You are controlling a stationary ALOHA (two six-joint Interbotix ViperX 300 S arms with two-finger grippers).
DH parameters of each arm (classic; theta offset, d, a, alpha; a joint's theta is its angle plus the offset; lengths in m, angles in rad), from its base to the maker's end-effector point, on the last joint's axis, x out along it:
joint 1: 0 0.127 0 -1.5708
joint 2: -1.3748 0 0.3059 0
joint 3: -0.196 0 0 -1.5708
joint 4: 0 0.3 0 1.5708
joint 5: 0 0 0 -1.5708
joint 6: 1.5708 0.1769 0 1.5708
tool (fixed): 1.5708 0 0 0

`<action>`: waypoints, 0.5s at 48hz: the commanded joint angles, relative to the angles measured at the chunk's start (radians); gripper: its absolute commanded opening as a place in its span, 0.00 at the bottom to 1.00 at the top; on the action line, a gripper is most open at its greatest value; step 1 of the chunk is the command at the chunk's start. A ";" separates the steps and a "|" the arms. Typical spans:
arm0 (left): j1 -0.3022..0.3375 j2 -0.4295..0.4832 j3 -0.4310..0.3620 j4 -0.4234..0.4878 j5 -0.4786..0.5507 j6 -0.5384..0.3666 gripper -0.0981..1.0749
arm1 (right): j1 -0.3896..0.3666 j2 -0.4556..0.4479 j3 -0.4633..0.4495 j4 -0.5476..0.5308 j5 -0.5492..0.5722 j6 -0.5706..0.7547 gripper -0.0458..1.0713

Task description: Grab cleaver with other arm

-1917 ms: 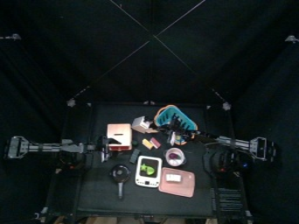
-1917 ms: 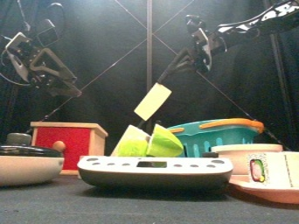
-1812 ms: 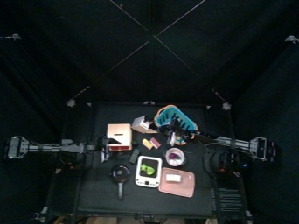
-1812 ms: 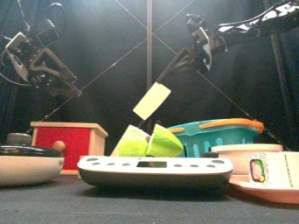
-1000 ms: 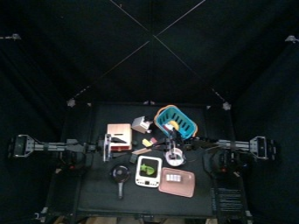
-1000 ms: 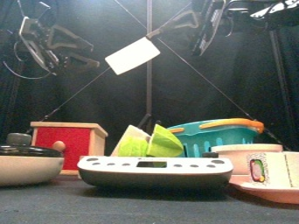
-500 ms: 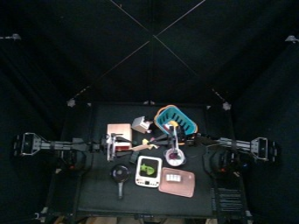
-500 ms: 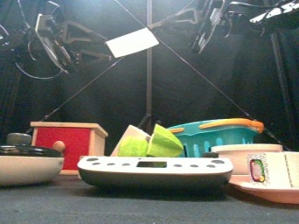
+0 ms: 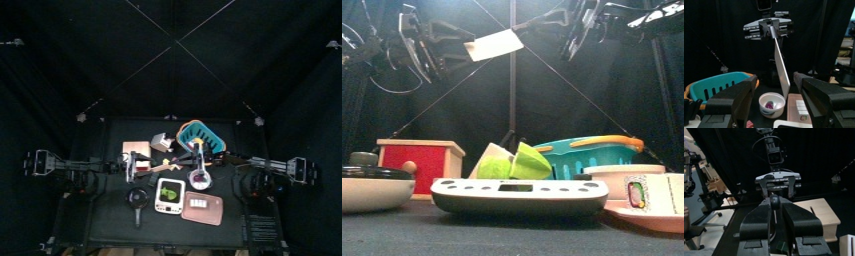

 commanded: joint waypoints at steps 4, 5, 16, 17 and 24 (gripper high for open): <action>-0.002 0.035 -0.034 -0.014 -0.044 0.002 0.87 | -0.009 -0.025 -0.006 0.005 -0.008 -0.002 0.40; -0.002 0.038 -0.034 -0.014 -0.048 0.002 0.86 | -0.009 -0.025 -0.006 0.005 -0.008 -0.002 0.40; -0.002 0.040 -0.031 -0.014 -0.057 0.000 0.83 | -0.012 -0.029 -0.005 0.005 -0.011 -0.002 0.40; -0.002 0.040 -0.032 -0.014 -0.057 0.000 0.83 | -0.012 -0.031 -0.005 0.005 -0.011 -0.002 0.40; -0.002 0.040 -0.032 -0.014 -0.058 0.000 0.83 | -0.021 -0.046 -0.005 0.011 -0.021 -0.002 0.40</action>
